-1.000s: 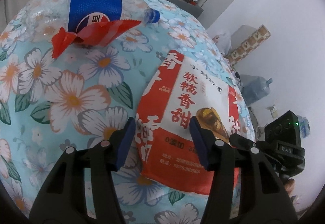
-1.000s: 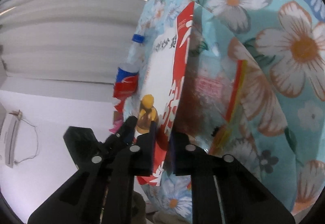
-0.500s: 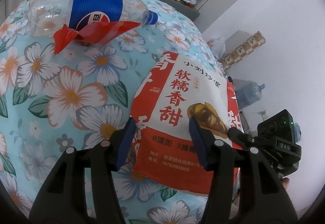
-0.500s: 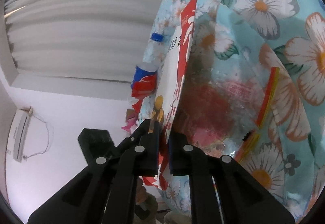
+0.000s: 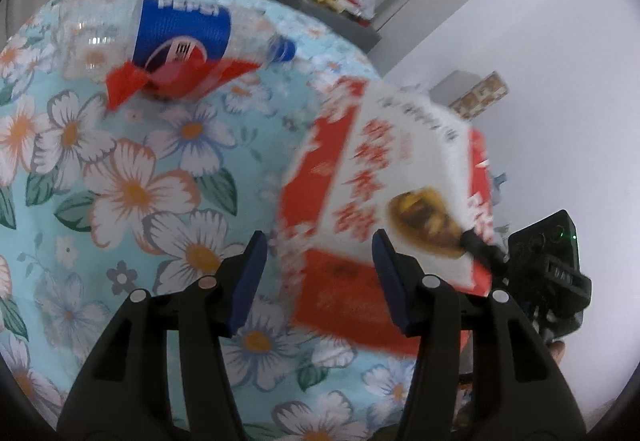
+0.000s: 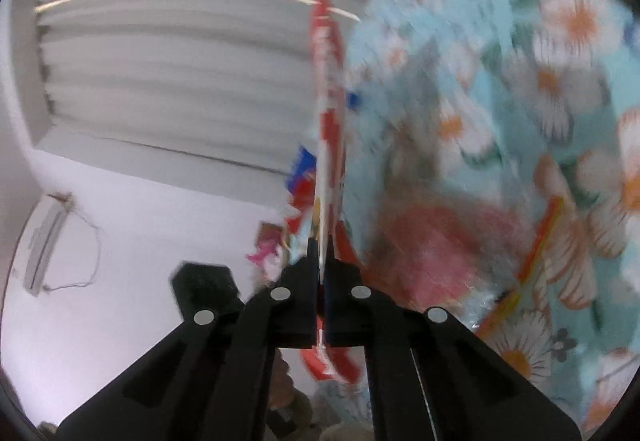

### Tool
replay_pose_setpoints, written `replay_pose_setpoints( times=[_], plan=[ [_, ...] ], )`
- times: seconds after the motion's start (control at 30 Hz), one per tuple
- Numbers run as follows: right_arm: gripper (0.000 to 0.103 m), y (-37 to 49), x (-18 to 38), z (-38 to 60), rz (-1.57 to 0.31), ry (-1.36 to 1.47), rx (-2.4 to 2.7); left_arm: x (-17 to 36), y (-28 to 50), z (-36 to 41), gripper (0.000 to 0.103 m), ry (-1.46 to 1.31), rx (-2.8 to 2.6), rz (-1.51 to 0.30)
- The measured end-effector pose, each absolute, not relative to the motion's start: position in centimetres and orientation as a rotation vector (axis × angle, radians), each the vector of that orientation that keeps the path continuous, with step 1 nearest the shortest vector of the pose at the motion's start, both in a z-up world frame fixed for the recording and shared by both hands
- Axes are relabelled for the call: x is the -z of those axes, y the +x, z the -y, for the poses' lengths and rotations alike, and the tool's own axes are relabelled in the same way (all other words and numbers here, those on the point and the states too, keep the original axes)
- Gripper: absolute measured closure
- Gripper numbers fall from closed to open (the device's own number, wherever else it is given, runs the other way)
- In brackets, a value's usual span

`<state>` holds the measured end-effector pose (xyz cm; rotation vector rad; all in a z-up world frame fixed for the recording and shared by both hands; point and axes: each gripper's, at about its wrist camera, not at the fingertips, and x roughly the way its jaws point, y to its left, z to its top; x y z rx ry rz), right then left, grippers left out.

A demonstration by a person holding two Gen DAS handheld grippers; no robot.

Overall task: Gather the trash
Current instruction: 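Lift the red bag with the right gripper while the left gripper grasps the clear plastic bag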

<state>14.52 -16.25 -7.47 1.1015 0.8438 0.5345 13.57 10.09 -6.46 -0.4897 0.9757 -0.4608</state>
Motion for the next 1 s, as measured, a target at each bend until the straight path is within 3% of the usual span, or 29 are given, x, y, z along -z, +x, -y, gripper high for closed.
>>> replay_pose_setpoints(
  times=[0.37,0.77,1.0],
  plan=[
    [0.101,9.8,4.2,25.7,-0.612,1.104,-0.34,7.5,11.9,-7.6,0.053,-0.46,0.569,-1.082],
    [0.101,8.0,6.3,27.9,-0.696,1.041,-0.216,10.5,13.3,-2.0,0.055,-0.521,0.656,-1.227],
    [0.101,7.7,7.4,29.4,-0.748,1.057,-0.202,11.7,14.3,-0.8,0.055,-0.626,0.661,-1.194]
  ],
)
